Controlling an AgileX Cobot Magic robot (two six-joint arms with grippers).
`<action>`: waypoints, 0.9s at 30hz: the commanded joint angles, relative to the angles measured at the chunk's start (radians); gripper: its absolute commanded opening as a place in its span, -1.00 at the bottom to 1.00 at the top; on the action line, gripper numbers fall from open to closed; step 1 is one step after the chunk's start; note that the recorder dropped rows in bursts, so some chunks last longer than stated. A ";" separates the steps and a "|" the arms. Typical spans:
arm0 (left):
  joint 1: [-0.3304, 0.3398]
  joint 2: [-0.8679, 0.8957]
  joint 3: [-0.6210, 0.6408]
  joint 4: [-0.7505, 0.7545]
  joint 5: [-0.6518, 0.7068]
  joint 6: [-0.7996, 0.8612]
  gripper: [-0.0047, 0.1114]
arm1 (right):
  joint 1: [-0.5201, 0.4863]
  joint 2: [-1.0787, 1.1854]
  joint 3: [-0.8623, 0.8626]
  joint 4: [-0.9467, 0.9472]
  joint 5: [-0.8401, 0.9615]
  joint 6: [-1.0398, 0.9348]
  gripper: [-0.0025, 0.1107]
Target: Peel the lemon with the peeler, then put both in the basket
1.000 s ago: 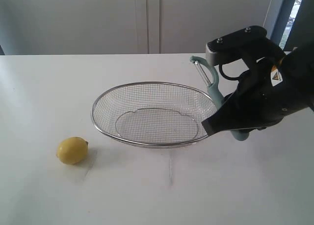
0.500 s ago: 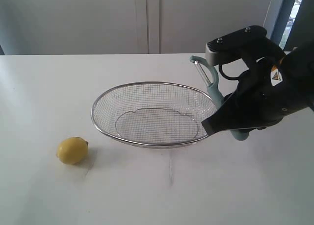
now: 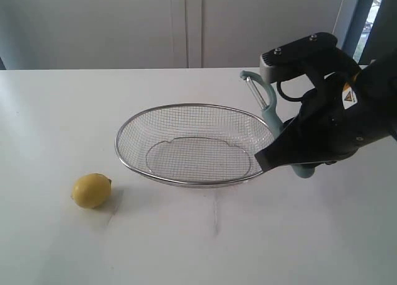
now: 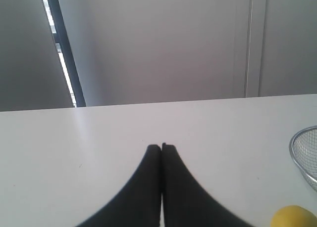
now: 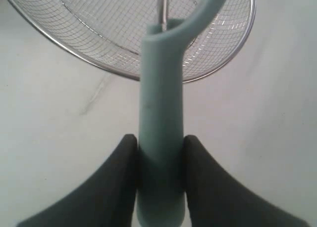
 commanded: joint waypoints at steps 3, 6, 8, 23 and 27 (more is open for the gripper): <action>0.004 0.002 -0.008 0.000 -0.003 -0.006 -0.92 | -0.001 -0.007 -0.009 -0.003 -0.001 -0.009 -0.94; 0.004 0.009 -0.011 0.000 -0.009 -0.006 -0.92 | -0.001 -0.007 -0.009 -0.003 0.004 -0.009 -0.94; 0.004 0.022 -0.027 0.000 0.017 -0.006 -0.92 | -0.001 -0.007 -0.009 -0.003 0.004 -0.009 -0.94; 0.002 0.293 -0.272 0.000 0.294 0.021 -0.92 | -0.001 -0.007 -0.009 -0.003 0.004 -0.009 -0.94; 0.002 0.367 -0.327 -0.013 0.356 0.021 -0.92 | -0.001 -0.007 -0.009 -0.003 0.004 -0.009 -0.94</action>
